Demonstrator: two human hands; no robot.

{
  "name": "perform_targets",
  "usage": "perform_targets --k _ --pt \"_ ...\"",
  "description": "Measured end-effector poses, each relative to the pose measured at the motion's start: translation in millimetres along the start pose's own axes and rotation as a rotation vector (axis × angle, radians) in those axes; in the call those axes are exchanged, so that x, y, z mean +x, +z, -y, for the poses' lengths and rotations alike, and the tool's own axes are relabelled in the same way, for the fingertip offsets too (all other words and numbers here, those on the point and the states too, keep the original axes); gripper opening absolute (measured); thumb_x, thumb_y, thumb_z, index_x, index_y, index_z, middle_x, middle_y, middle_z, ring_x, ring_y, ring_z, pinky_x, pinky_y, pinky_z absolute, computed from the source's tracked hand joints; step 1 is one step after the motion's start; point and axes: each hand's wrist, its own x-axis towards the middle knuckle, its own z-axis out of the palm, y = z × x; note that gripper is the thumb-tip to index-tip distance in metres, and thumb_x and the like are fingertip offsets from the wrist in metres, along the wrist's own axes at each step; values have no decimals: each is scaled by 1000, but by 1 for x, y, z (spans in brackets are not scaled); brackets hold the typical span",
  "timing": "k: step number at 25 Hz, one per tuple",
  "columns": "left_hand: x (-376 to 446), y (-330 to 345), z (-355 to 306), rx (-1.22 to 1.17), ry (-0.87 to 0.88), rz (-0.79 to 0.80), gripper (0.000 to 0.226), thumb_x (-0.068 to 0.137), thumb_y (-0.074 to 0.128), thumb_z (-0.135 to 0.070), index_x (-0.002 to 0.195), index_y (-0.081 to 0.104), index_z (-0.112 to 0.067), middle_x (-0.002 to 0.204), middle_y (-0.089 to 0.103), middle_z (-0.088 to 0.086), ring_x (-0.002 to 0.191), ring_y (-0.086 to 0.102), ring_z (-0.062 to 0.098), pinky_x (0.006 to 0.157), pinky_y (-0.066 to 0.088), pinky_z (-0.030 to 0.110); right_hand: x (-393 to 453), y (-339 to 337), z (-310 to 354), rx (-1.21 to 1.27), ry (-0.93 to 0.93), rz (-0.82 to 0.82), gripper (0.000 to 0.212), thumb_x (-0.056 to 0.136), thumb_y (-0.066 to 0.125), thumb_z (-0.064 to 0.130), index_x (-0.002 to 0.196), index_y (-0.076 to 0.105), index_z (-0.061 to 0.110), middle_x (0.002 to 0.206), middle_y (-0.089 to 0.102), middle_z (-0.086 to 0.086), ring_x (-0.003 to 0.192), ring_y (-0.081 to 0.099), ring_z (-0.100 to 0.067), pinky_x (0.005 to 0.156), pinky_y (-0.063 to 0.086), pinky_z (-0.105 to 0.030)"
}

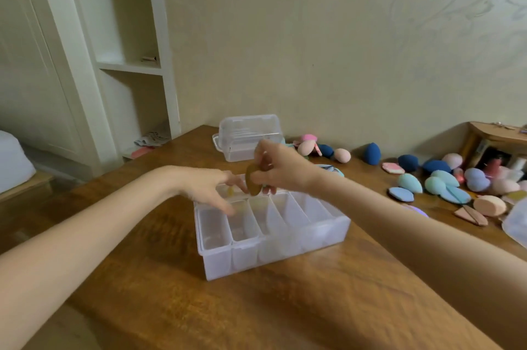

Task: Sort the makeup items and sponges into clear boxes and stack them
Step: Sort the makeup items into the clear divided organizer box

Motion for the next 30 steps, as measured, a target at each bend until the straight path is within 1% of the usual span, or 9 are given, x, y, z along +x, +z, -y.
perform_targets --k 6,8,11,15,17,19,23,27,30 --pt "20 19 -2 -183 92 -313 30 91 58 -16 108 58 -40 130 56 1 121 51 26 102 43 40 -32 39 -10 -193 -143 -135 22 83 61 8 85 40 13 66 47 10 59 46 -10 57 39 -21" --pt "23 19 -12 -192 80 -440 24 92 56 -18 113 61 -31 132 55 2 123 50 24 99 41 32 -32 39 -15 -215 -119 -218 20 84 60 8 86 41 13 66 47 11 63 48 -14 61 41 -25" --pt "9 6 -13 -370 3 -585 24 95 51 -22 116 62 -17 126 58 1 120 51 18 92 39 28 -24 35 -9 -99 -46 -360 19 83 59 6 84 41 12 61 47 14 56 49 -2 53 37 -12" --pt "-26 -2 -3 -618 -233 -381 30 97 45 -33 120 57 -17 120 52 2 116 50 21 96 49 40 -9 58 7 -56 -45 -287 18 81 64 8 83 47 13 70 55 3 59 49 -1 52 37 -11" --pt "-30 1 -3 -555 -275 -298 25 97 46 -27 116 57 -16 120 53 6 114 55 25 92 54 41 -5 76 9 -148 -55 -211 8 83 62 10 86 55 11 83 62 -7 78 55 -17 69 47 -24" --pt "-28 3 -5 -463 -279 -240 21 97 46 -16 112 60 -15 119 58 8 104 64 25 88 56 39 -5 79 8 -238 -48 -127 13 86 57 11 95 65 6 94 69 -13 97 56 -28 92 45 -37" --pt "-18 2 -10 -316 -316 -85 25 92 55 -11 116 62 -10 111 65 10 90 69 21 80 59 32 -16 54 9 -274 -138 76 24 91 51 8 105 71 6 110 70 -9 104 61 -22 95 44 -30" --pt "0 -4 -24 -79 -388 30 35 86 65 -15 120 56 -8 87 64 7 66 64 13 57 54 18 -12 -4 -11 -132 -34 -220 22 88 53 4 94 74 7 99 73 -5 90 61 -12 81 44 -16" --pt "17 -14 -29 59 -464 89 36 84 69 -16 118 60 -7 102 66 11 74 66 15 54 52 15 -1 -49 -62 -205 269 -407 25 90 50 9 78 72 12 80 65 -3 82 52 -23 63 41 -10"
